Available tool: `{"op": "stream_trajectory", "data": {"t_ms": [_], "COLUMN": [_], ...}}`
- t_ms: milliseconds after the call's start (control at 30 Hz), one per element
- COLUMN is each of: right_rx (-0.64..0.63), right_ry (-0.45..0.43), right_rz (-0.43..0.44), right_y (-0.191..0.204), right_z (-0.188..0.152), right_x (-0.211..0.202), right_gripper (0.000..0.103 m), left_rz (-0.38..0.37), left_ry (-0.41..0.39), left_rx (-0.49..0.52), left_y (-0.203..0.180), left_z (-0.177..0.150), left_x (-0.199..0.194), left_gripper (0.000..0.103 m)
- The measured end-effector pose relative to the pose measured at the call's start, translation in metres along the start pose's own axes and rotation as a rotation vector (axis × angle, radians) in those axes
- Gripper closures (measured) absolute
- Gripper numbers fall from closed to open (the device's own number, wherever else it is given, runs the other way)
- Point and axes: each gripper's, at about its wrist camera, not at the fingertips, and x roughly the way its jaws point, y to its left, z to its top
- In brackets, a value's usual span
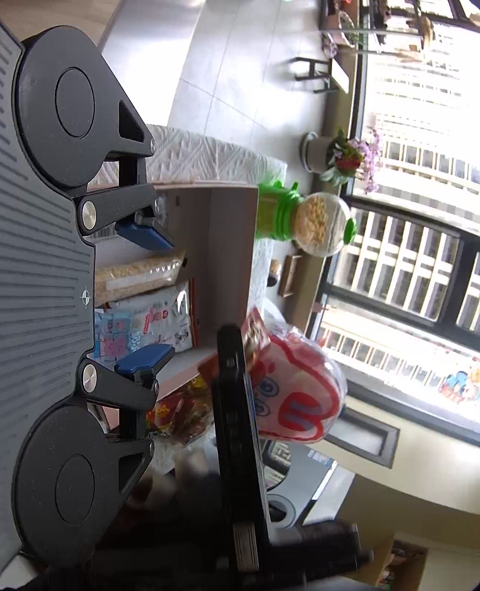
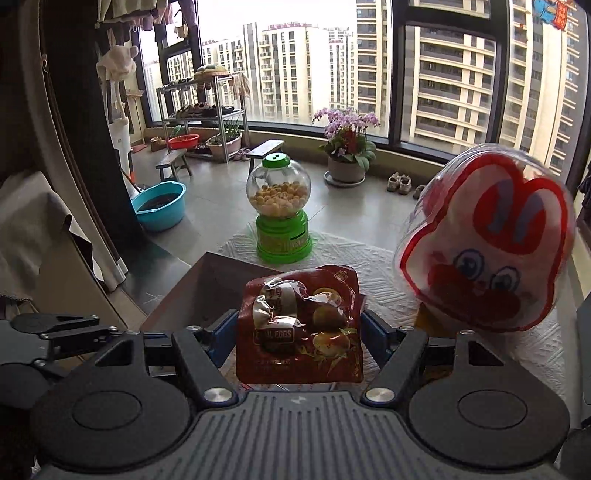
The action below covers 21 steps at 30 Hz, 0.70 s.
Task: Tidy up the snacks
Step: 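Carry the Peppa pack and red snack bag over the pink box with both tools, then open both tools to drop the snacks into the pink box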
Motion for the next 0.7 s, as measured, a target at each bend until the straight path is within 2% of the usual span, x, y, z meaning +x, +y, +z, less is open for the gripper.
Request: {"op": "stream_trajectory", "data": {"t_ms": [133, 200, 267, 400, 500, 633, 700], "right_rx": [-0.074, -0.097, -0.112, -0.035, 0.030, 0.009, 0.025], "right_ry": [0.065, 0.081, 0.099, 0.063, -0.010, -0.125, -0.090], "right_rz": [0.087, 0.039, 0.042, 0.101, 0.125, -0.003, -0.068], "right_y": [0.052, 0.067, 0.070, 0.045, 0.006, -0.039, -0.065], "right_z": [0.024, 0.028, 0.027, 0.026, 0.022, -0.001, -0.018], "right_x": [0.063, 0.083, 0.088, 0.057, 0.012, -0.039, -0.049], "right_gripper": [0.031, 0.032, 0.032, 0.032, 0.032, 0.023, 0.022], "left_rz": [-0.104, -0.140, -0.159, -0.173, -0.221, -0.237, -0.225], "left_ry": [-0.015, 0.006, 0.041, 0.095, 0.116, 0.160, 0.189], "left_rx": [-0.048, -0.040, -0.022, -0.007, -0.007, -0.011, -0.019], "left_y": [0.004, 0.002, -0.002, -0.015, -0.026, -0.039, -0.044], "left_z": [-0.005, -0.015, -0.024, -0.038, -0.048, -0.059, -0.062], "left_x": [-0.019, -0.025, -0.021, -0.006, 0.000, 0.014, 0.022], "left_gripper": [0.041, 0.041, 0.041, 0.041, 0.041, 0.041, 0.041]}}
